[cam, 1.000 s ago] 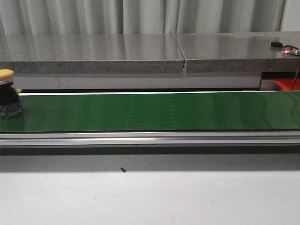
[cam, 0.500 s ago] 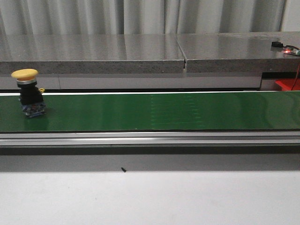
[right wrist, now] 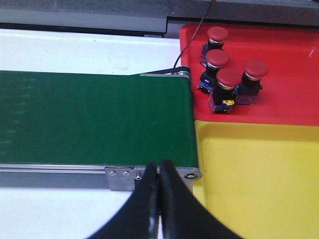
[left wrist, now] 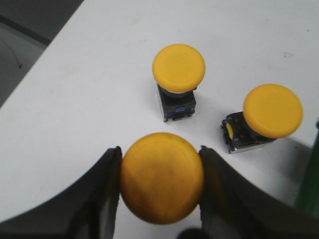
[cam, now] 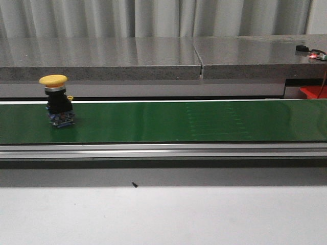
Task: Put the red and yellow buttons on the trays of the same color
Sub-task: 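Place the second yellow button on the belt's near end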
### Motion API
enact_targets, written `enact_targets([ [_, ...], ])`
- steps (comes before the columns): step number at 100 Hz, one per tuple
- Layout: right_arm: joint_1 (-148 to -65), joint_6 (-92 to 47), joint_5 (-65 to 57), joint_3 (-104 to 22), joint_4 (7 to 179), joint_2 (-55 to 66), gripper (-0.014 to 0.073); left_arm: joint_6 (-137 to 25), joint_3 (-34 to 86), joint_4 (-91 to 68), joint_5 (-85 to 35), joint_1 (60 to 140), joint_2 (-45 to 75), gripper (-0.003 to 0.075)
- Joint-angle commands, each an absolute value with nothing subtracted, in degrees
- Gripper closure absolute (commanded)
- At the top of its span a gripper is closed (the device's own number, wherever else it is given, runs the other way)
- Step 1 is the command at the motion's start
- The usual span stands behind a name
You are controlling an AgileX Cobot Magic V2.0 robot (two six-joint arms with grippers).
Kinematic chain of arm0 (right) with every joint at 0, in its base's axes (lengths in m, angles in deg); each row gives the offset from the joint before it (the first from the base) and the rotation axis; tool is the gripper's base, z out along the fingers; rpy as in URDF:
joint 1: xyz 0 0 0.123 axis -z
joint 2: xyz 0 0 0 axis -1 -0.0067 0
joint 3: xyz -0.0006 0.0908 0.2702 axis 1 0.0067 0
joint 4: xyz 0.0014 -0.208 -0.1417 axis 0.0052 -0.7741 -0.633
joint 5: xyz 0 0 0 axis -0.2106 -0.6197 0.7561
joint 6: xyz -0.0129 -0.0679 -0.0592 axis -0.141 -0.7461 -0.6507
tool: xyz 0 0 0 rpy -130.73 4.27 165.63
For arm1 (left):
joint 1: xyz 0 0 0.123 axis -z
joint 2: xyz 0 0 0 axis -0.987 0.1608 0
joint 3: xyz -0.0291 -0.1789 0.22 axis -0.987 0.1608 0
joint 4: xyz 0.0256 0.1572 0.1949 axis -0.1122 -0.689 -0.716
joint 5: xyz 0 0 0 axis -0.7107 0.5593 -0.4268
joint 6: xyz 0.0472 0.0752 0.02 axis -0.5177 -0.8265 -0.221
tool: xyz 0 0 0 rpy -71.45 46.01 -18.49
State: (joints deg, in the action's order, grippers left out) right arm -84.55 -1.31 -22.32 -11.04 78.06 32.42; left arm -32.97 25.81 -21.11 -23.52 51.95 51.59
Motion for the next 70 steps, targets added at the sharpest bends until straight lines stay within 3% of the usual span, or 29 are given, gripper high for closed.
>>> enact_targets([
  [1, -84.62, -1.49, -18.18, -12.53, 77.6, 32.32, 0.0661, -32.86, 26.56, -20.78, -27.25, 53.38, 44.39, 0.0574],
  [20, -84.62, -1.49, -18.18, -12.53, 77.6, 32.32, 0.0661, -32.86, 27.11, -21.18, -21.79, 57.44, 38.8, 0.0574],
  [58, -84.62, -1.49, -18.18, -12.53, 77.6, 32.32, 0.0661, -32.86, 28.25, -21.68, -19.78, 64.74, 38.61, 0.0572],
  [70, -84.62, -1.49, -18.18, -12.53, 77.6, 32.32, 0.0661, -32.92, 28.25, -21.84, -18.64, 64.74, 38.61, 0.0497],
])
